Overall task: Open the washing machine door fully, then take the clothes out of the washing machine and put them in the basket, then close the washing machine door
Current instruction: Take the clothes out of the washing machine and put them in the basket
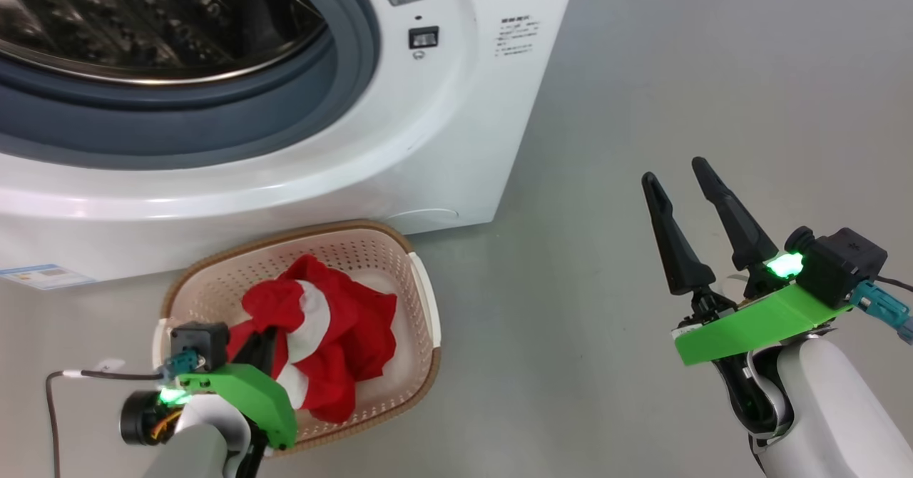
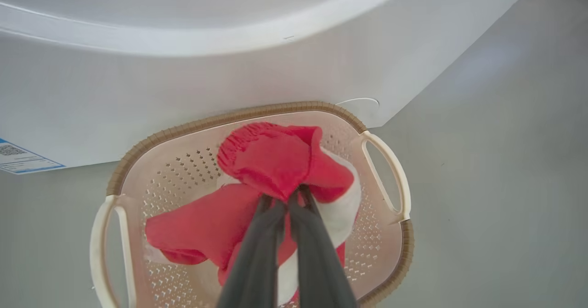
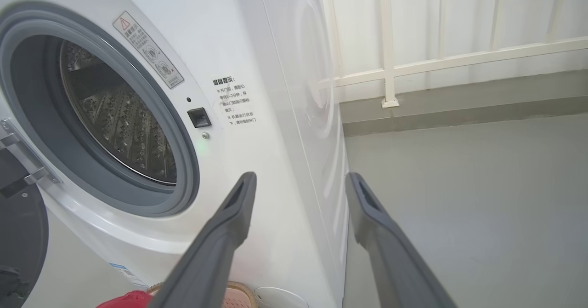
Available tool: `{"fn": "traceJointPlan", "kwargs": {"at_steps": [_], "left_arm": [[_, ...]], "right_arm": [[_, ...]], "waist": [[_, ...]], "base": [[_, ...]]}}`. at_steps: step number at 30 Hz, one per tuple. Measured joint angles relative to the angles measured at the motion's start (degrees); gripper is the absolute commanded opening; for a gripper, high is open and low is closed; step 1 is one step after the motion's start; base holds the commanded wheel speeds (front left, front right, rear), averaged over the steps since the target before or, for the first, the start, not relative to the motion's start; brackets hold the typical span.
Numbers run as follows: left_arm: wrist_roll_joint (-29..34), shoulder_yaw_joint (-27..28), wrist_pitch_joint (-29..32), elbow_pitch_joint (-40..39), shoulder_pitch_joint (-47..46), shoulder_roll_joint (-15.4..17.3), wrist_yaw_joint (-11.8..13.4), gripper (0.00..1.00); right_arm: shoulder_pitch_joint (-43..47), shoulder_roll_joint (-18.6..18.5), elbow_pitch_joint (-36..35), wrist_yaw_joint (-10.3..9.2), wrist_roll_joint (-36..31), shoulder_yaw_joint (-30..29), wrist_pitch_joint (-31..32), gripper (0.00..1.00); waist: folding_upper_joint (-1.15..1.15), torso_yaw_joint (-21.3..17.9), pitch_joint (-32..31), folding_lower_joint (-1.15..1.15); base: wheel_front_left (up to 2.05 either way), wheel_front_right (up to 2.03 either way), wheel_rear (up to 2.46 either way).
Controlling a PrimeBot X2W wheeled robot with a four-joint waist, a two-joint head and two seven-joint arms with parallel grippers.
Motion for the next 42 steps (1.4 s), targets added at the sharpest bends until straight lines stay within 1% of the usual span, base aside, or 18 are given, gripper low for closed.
{"fn": "traceJointPlan", "kwargs": {"at_steps": [1, 2, 3, 8, 12, 15, 19, 22, 23, 27, 34, 42], "left_arm": [[-0.52, -0.02, -0.13, 1.23, -0.50, -0.38, -0.01, 0.70], [-1.10, -0.09, -0.33, 2.20, -0.85, -0.71, -0.07, 1.00], [-1.59, -0.31, -0.42, 3.03, -1.10, -0.94, -0.42, 1.00], [-3.71, -2.57, -0.42, 4.45, -1.44, -2.15, -0.42, 1.00], [-5.35, -3.72, -0.42, 4.32, -1.44, -1.79, -0.42, 1.00], [-6.22, -4.23, -0.42, 3.11, -1.41, -0.85, -0.42, 1.00], [-6.59, -4.39, -0.42, -0.12, -1.20, 0.41, -0.42, 1.00], [-6.59, -3.66, -0.42, -4.26, 0.10, 1.31, -0.42, 1.00], [-6.59, -3.66, -0.42, -4.26, 0.10, 1.31, -0.42, 1.00], [-6.24, -2.30, -0.42, -8.72, 1.54, 1.57, -0.42, 1.00], [-3.68, 0.10, -0.43, -15.08, 4.70, 1.92, -0.42, 1.00], [-0.29, 4.66, -0.44, -23.77, 9.17, 1.76, -0.10, 1.00]], "right_arm": [[-0.15, 0.03, 0.00, 0.00, 0.00, -0.02, 0.00, 1.00], [-0.31, 0.05, -0.04, 0.00, 0.00, -0.04, 0.00, 1.00], [-0.41, 0.07, -0.04, 0.00, 0.00, -0.05, 0.00, 1.00], [-0.89, 0.13, -0.05, 0.00, 0.00, -0.23, 0.00, 1.00], [-1.00, 0.21, 0.00, 0.00, -0.01, -0.38, 0.00, 1.00], [-0.99, 0.26, 0.01, 0.00, -0.01, -0.53, 0.00, 1.00], [-0.99, 0.25, 0.04, 0.00, -0.02, -0.87, 0.00, 1.00], [-0.97, 0.21, 0.12, 0.00, -0.03, -1.12, 0.00, 1.00], [-0.97, 0.21, 0.12, 0.00, -0.03, -1.12, 0.00, 1.00], [-0.92, 0.15, 0.29, 0.00, -0.04, -1.19, 0.00, 1.00], [-0.59, 0.18, 0.82, 0.00, -0.04, -0.78, 0.00, 1.00], [0.51, 0.24, 1.63, 0.00, -0.01, 0.03, 0.00, 1.00]], "waist": [[0.00, -0.20, 0.21, 0.00], [0.00, -0.40, 0.40, 0.00], [0.00, -0.57, 0.55, 0.00], [0.00, -0.87, 0.93, 0.00], [0.00, -0.52, 0.81, 0.00], [0.00, 0.04, 0.55, 0.00], [0.00, 1.09, 0.11, 0.00], [0.00, 2.27, -0.53, 0.00], [0.00, 2.27, -0.53, 0.00], [0.00, 3.31, -1.55, 0.00], [0.00, 4.80, -3.74, 0.00], [0.00, 6.03, -6.50, 0.00]], "base": [[0.00, 0.00, 0.00], [0.00, 0.00, 0.00], [0.00, 0.00, 0.00], [0.00, 0.00, 0.00], [0.00, 0.00, 0.00], [0.00, 0.00, 0.00], [0.00, 0.00, 0.00], [0.00, 0.00, 0.00], [0.00, 0.00, 0.00], [0.00, 0.00, 0.00], [0.00, 0.00, 0.00], [0.00, 0.00, 0.00]]}}
